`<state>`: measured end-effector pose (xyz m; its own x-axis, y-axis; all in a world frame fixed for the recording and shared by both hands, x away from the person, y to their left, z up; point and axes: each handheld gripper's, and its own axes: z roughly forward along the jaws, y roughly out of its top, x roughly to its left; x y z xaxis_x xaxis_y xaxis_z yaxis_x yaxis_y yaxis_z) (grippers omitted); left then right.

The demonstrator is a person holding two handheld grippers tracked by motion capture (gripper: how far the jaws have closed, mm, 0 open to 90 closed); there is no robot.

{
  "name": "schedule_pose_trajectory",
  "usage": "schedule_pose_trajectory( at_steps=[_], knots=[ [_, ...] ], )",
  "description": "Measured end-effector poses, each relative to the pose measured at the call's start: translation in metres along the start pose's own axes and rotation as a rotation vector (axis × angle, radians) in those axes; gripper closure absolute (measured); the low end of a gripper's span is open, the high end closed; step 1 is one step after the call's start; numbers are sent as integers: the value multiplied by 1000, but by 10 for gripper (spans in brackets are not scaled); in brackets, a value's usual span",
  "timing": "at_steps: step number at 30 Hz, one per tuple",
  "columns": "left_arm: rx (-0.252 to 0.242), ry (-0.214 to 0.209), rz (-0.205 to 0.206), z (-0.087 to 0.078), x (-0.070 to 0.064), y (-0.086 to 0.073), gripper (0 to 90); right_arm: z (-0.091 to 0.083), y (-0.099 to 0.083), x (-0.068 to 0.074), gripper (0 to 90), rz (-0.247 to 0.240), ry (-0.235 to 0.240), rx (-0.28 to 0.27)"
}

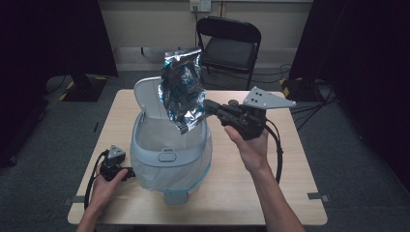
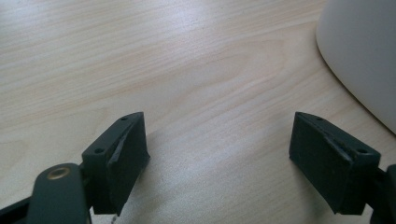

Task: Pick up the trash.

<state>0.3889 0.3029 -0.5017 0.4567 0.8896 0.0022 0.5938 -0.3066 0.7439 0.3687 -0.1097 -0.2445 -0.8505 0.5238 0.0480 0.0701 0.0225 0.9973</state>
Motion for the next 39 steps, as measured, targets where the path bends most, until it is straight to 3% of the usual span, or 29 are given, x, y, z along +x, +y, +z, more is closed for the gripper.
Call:
schedule_pose_trajectory(
  at_steps=[10,18,29,39],
  knots=[
    [0,0,0,0,0,0,190,25,1,5,900,-16,29,40],
    [0,0,0,0,0,0,189,45,-9,7,900,-30,17,117],
    [0,0,0,0,0,0,189,56,-18,-1,881,-43,13,181],
    [1,2,2,0,0,0,190,58,-20,-3,820,-35,23,191]
  ],
)
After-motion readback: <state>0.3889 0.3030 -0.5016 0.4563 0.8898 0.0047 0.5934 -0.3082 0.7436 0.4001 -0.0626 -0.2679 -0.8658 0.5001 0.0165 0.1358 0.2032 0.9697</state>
